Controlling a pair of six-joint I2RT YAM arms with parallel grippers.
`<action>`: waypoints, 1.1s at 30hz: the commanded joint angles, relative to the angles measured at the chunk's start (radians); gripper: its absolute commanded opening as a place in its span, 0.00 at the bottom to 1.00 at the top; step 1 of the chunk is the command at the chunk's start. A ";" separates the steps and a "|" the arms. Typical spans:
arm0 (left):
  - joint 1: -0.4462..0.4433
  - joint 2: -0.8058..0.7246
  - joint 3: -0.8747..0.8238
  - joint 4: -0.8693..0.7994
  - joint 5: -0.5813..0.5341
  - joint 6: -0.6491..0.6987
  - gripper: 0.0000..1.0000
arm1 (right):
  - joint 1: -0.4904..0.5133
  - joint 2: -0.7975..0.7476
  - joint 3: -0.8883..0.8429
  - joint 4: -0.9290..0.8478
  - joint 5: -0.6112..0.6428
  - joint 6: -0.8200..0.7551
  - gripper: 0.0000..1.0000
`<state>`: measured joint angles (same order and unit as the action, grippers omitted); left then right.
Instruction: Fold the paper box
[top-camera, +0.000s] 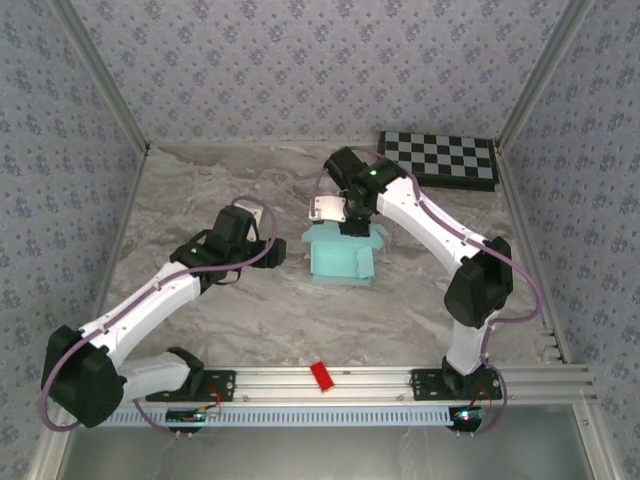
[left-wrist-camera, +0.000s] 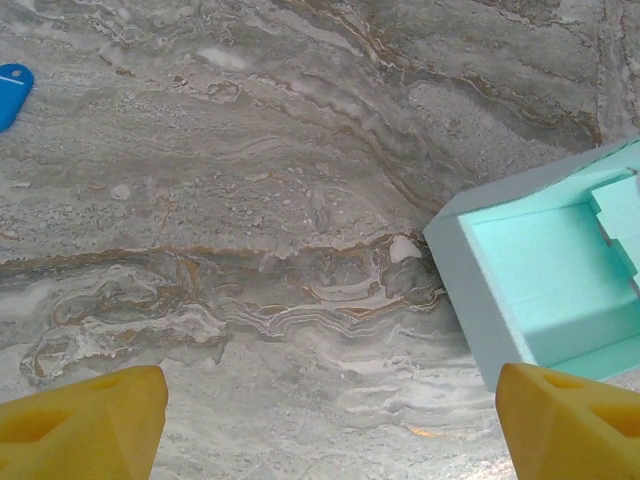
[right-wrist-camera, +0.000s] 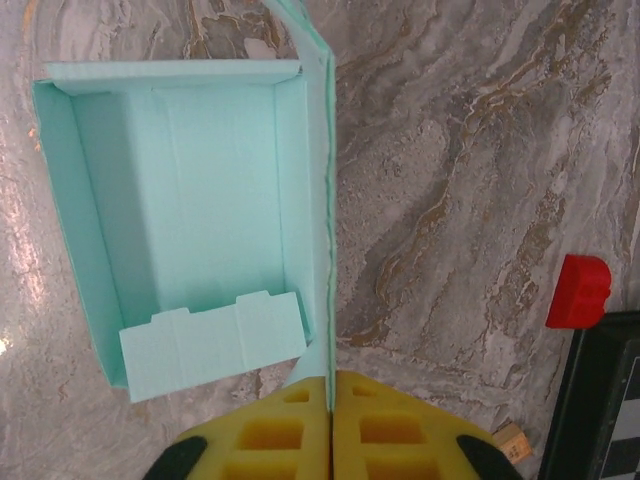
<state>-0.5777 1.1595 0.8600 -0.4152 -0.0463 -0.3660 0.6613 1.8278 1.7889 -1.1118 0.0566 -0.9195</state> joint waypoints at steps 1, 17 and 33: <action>0.006 -0.002 -0.005 0.015 0.020 0.027 0.85 | 0.006 0.020 0.048 -0.033 -0.026 -0.207 0.23; 0.010 0.016 -0.038 0.127 0.200 0.280 0.84 | -0.023 -0.170 -0.019 0.114 -0.050 -0.014 0.49; 0.167 0.138 -0.182 0.455 0.561 0.618 0.80 | -0.108 -0.686 -0.604 0.393 0.027 0.791 0.49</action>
<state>-0.4141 1.2766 0.6952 -0.0460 0.4103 0.1368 0.5591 1.1934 1.2549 -0.7444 0.0574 -0.3408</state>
